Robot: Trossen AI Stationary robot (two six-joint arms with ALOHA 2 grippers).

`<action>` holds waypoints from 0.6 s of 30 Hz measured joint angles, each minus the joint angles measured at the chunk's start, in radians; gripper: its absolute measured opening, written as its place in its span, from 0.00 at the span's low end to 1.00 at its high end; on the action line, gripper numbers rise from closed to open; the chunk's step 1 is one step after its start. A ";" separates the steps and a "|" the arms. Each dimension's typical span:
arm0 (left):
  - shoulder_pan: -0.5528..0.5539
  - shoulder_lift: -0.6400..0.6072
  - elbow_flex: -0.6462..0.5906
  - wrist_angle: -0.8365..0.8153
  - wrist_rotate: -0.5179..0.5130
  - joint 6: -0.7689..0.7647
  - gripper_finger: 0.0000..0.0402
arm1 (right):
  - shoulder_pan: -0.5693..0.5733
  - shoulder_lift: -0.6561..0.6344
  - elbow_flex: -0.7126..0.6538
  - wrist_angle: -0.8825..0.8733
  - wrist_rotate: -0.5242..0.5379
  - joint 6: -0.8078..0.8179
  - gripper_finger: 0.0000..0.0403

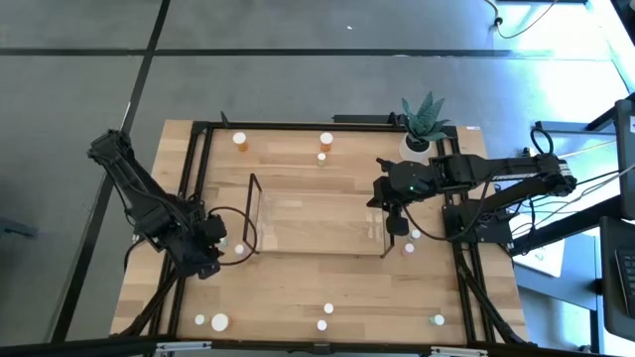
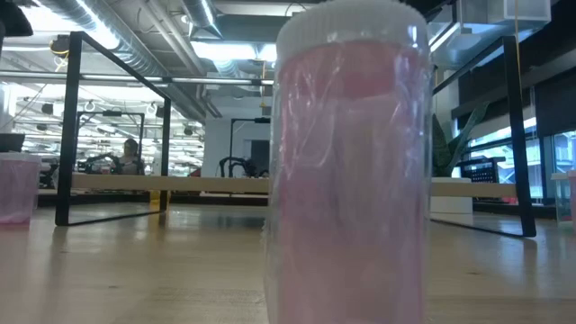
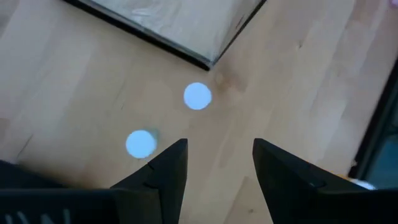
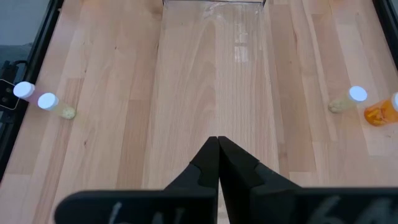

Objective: Pick and place medicine bottles onto shelf by color
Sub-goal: Put the top left blue pill bottle on the shelf

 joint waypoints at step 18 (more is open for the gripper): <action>-0.002 0.000 -0.143 0.010 0.020 0.221 0.43 | 0.000 0.000 0.000 0.000 0.000 0.000 0.02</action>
